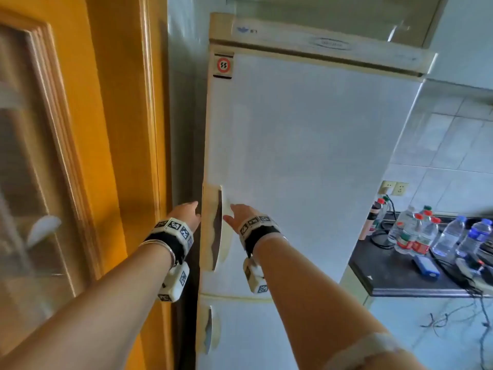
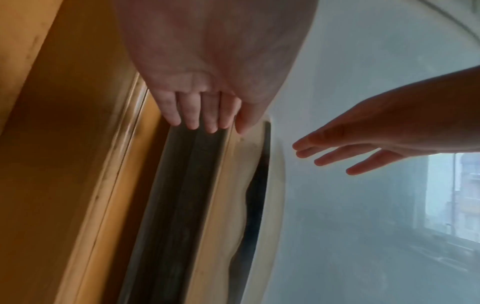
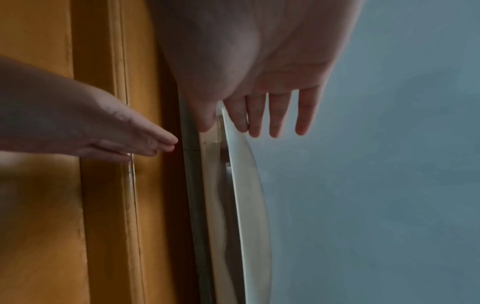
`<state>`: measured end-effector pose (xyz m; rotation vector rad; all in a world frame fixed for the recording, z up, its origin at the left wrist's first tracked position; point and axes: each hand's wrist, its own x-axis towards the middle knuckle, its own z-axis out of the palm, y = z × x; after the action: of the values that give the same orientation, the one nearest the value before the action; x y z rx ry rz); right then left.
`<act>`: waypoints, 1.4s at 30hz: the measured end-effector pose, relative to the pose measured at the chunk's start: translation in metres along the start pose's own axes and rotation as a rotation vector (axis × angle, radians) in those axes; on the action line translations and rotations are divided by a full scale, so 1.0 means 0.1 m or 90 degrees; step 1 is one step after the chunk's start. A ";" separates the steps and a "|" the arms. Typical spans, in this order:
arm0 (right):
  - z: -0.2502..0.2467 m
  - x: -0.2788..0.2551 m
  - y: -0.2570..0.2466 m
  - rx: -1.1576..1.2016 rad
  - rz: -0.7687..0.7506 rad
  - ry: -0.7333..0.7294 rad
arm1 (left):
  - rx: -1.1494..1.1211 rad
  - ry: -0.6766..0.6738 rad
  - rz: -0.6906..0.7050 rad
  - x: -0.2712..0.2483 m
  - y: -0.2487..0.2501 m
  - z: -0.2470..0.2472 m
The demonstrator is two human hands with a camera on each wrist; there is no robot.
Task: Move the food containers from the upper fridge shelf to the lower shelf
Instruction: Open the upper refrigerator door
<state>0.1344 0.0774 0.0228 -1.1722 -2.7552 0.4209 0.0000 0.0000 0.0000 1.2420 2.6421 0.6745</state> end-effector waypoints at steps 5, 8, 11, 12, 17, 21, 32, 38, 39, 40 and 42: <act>0.22 0.33 0.02 0.080 0.001 -0.010 | 0.045 -0.020 -0.054 0.23 -0.17 0.19; 0.35 0.51 -0.03 0.144 0.033 0.004 | 0.070 -0.045 -0.066 0.30 -0.27 0.29; 0.37 0.59 -0.07 0.165 0.049 0.004 | 0.106 -0.063 -0.069 0.38 -0.34 0.35; 0.37 0.62 -0.07 0.171 0.052 0.004 | 0.120 -0.066 -0.073 0.39 -0.34 0.35; 0.42 0.68 -0.11 0.186 0.071 0.035 | 0.124 -0.077 -0.069 0.44 -0.42 0.37; 0.45 0.65 -0.15 0.171 0.082 0.064 | 0.114 -0.079 -0.075 0.43 -0.49 0.35; 0.38 0.13 -0.03 0.101 0.019 0.039 | -0.160 -0.072 -0.028 0.14 -0.10 0.22; 0.24 -0.08 0.10 0.066 0.022 0.121 | -0.264 -0.037 -0.035 -0.08 0.03 0.22; 0.22 -0.12 0.12 0.074 0.018 0.135 | -0.258 -0.027 -0.031 -0.14 0.04 0.23; 0.20 -0.16 0.15 0.080 0.013 0.147 | -0.253 -0.014 -0.026 -0.20 0.05 0.23; 0.18 -0.26 0.18 0.095 0.002 0.177 | -0.248 0.007 -0.014 -0.32 0.05 0.23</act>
<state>0.1606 0.0671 0.0004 -1.1054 -2.4416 0.4204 0.0320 -0.0136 -0.0202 1.0934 2.3696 1.1271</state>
